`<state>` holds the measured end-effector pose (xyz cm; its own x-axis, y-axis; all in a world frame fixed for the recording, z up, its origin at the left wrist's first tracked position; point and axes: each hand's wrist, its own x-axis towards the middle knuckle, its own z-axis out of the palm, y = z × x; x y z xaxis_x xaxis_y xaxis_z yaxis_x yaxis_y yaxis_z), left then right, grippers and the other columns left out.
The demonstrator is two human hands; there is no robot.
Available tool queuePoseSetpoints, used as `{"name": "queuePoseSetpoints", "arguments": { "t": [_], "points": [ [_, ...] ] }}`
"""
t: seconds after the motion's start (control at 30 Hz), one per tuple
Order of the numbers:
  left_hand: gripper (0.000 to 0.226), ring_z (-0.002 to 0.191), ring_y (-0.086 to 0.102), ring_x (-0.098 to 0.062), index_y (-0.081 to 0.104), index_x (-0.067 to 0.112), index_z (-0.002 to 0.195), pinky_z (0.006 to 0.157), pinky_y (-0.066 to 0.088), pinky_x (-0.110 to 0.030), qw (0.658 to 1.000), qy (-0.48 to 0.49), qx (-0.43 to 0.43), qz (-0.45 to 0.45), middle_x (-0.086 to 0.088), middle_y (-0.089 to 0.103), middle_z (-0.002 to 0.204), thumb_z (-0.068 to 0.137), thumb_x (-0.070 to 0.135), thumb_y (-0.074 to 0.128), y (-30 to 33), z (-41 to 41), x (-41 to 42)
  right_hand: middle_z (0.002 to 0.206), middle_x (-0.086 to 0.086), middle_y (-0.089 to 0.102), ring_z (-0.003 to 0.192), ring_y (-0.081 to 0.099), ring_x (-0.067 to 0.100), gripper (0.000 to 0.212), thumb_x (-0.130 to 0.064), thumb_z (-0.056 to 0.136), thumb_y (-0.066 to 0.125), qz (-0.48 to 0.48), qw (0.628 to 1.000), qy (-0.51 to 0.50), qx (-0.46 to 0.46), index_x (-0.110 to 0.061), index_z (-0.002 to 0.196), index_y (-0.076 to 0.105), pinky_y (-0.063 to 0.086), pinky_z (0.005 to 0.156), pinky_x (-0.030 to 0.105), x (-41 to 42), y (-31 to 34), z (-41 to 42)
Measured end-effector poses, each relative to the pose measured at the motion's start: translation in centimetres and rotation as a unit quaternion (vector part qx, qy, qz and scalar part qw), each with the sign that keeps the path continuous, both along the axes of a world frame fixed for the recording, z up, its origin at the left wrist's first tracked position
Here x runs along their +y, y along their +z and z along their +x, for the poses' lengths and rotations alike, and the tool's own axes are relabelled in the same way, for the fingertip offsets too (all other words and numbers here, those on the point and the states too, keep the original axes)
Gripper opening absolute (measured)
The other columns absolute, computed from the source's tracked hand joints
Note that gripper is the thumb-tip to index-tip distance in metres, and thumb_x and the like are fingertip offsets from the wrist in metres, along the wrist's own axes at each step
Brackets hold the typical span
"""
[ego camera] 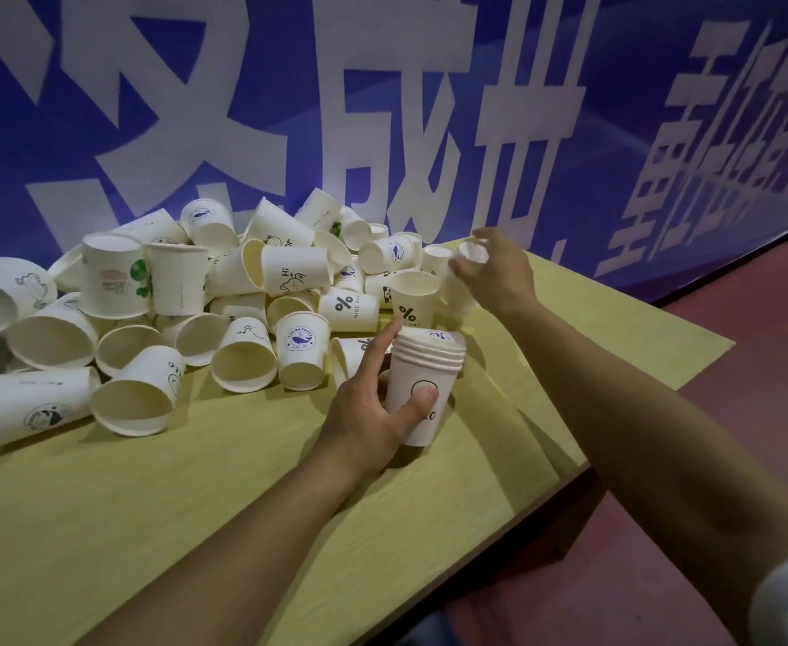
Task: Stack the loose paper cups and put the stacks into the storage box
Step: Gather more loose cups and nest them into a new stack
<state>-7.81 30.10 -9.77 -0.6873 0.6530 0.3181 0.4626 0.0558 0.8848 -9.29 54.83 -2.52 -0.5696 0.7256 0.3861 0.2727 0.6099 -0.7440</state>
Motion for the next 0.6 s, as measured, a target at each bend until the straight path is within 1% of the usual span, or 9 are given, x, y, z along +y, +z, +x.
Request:
{"name": "queuePoseSetpoints", "arguments": {
  "t": [0.1, 0.2, 0.27, 0.33, 0.4, 0.47, 0.5, 0.57, 0.6],
  "points": [
    [0.082, 0.106, 0.06, 0.013, 0.025, 0.061, 0.147, 0.082, 0.048, -0.006, 1.0, -0.012, -0.013, 0.007, 0.031, 0.062, 0.119, 0.078, 0.055, 0.069, 0.3, 0.2, -0.2, 0.132, -0.001, 0.053, 0.111, 0.053, 0.017, 0.056, -0.033, 0.085, 0.075, -0.014, 0.991, 0.035, 0.126, -0.031, 0.136, 0.05, 0.051, 0.097, 0.037, -2.1, 0.1, 2.9],
    [0.088, 0.107, 0.058, 0.016, 0.023, 0.051, 0.154, 0.081, 0.048, -0.005, 0.999, -0.03, -0.011, 0.006, 0.031, 0.06, 0.12, 0.078, 0.053, 0.069, 0.7, 0.5, -0.1, 0.123, -0.008, 0.048, 0.111, 0.052, 0.016, 0.046, -0.032, 0.086, 0.074, -0.012, 0.979, 0.081, 0.185, -0.038, 0.127, 0.053, 0.053, 0.095, 0.037, -5.3, -0.1, 6.2],
    [0.096, 0.112, 0.058, 0.012, 0.018, 0.05, 0.156, 0.086, 0.05, -0.011, 0.998, -0.053, -0.02, 0.008, 0.027, 0.059, 0.125, 0.074, 0.058, 0.067, 0.8, 0.5, -0.1, 0.123, -0.008, 0.048, 0.11, 0.055, 0.017, 0.041, -0.03, 0.086, 0.074, -0.033, 0.974, 0.124, 0.187, -0.039, 0.12, 0.053, 0.057, 0.086, 0.034, -7.2, -0.4, 8.1],
    [0.104, 0.114, 0.061, 0.002, 0.011, 0.051, 0.157, 0.091, 0.055, -0.025, 0.997, -0.071, -0.04, 0.008, 0.017, 0.061, 0.129, 0.071, 0.06, 0.068, 0.9, 0.6, -0.1, 0.123, -0.005, 0.051, 0.106, 0.058, 0.017, 0.036, -0.029, 0.085, 0.072, -0.066, 0.968, 0.166, 0.174, -0.034, 0.115, 0.052, 0.059, 0.072, 0.03, -8.6, -1.0, 9.5],
    [0.11, 0.112, 0.065, -0.004, 0.005, 0.051, 0.157, 0.09, 0.058, -0.031, 0.995, -0.085, -0.052, 0.011, 0.008, 0.063, 0.129, 0.068, 0.057, 0.07, 1.1, 0.5, -0.2, 0.115, -0.003, 0.056, 0.097, 0.062, 0.02, 0.025, -0.034, 0.085, 0.066, -0.12, 0.96, 0.188, 0.169, -0.028, 0.106, 0.052, 0.057, 0.063, 0.029, -9.5, -1.5, 10.1],
    [0.113, 0.112, 0.065, -0.004, 0.003, 0.052, 0.157, 0.089, 0.058, -0.029, 0.994, -0.093, -0.048, 0.013, 0.008, 0.064, 0.127, 0.067, 0.055, 0.072, 1.2, 0.4, -0.3, 0.103, 0.0, 0.061, 0.093, 0.064, 0.024, 0.017, -0.038, 0.09, 0.06, -0.172, 0.952, 0.184, 0.173, -0.023, 0.096, 0.054, 0.054, 0.066, 0.034, -9.8, -1.7, 10.2],
    [0.114, 0.113, 0.065, -0.004, 0.003, 0.053, 0.156, 0.09, 0.058, -0.03, 0.994, -0.094, -0.047, 0.014, 0.009, 0.064, 0.126, 0.066, 0.054, 0.073, 1.2, 0.4, -0.4, 0.102, 0.001, 0.062, 0.095, 0.063, 0.026, 0.018, -0.038, 0.093, 0.06, -0.194, 0.949, 0.178, 0.172, -0.022, 0.096, 0.055, 0.054, 0.07, 0.037, -9.8, -1.6, 10.0],
    [0.113, 0.112, 0.066, -0.008, 0.004, 0.054, 0.155, 0.09, 0.058, -0.031, 0.994, -0.093, -0.047, 0.022, 0.006, 0.066, 0.125, 0.067, 0.051, 0.075, 1.1, 0.4, -0.4, 0.11, 0.007, 0.061, 0.103, 0.063, 0.027, 0.022, -0.036, 0.092, 0.065, -0.241, 0.937, 0.201, 0.156, -0.029, 0.11, 0.054, 0.056, 0.082, 0.042, -9.5, -1.3, 9.8],
    [0.111, 0.112, 0.067, -0.01, 0.005, 0.055, 0.154, 0.09, 0.059, -0.032, 0.994, -0.092, -0.049, 0.029, 0.003, 0.066, 0.125, 0.068, 0.05, 0.075, 1.1, 0.4, -0.5, 0.115, 0.01, 0.059, 0.106, 0.063, 0.027, 0.034, -0.034, 0.09, 0.067, -0.256, 0.93, 0.227, 0.134, -0.038, 0.119, 0.051, 0.056, 0.087, 0.043, -9.4, -1.1, 9.7]
  ]
}}
